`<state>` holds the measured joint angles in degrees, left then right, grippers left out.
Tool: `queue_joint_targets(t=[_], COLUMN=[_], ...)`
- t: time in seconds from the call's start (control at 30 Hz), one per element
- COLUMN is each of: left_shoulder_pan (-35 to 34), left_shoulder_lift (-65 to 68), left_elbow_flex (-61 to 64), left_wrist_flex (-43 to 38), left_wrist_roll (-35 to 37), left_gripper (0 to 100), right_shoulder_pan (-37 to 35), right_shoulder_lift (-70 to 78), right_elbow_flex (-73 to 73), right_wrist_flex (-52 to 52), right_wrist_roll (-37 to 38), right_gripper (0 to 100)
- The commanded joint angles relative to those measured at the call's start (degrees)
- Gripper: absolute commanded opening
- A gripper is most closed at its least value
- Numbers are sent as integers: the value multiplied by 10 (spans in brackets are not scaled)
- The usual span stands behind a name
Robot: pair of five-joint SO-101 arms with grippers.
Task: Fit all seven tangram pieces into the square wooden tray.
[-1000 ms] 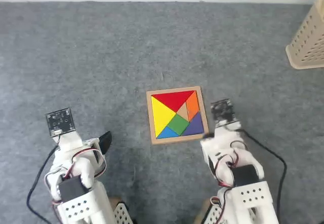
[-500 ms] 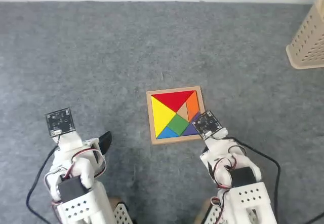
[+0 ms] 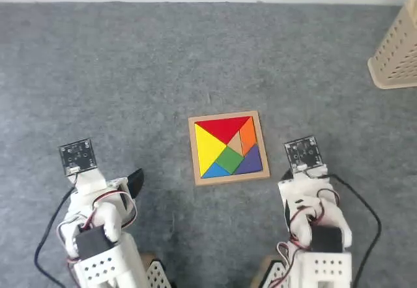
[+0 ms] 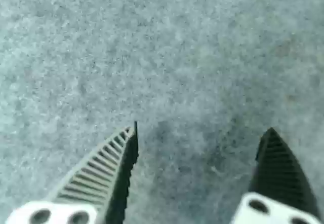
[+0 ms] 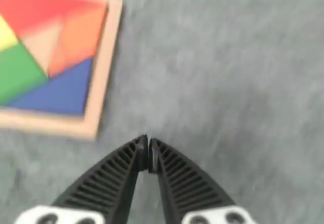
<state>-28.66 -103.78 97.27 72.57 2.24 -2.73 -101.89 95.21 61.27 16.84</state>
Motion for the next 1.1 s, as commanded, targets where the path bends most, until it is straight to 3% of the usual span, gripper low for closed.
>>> queue_joint_targets(t=[0.0, 0.33, 0.6, 1.07], left_shoulder_pan=[1, 1, 1, 1], left_shoulder_lift=[-7, -7, -7, -7], left_elbow_flex=[-7, -7, -7, -7], left_wrist_flex=[-1, -1, -1, -1], left_wrist_roll=[-1, -1, -1, -1], left_gripper=[354, 354, 354, 354], right_shoulder_pan=[5, 4, 2, 1], right_shoulder_lift=[-3, -19, -22, -20], right_elbow_flex=[4, 12, 12, 12], right_wrist_flex=[-30, -25, 140, 135], right_wrist_roll=[-6, -6, -8, -7], right_gripper=[9, 8, 9, 8])
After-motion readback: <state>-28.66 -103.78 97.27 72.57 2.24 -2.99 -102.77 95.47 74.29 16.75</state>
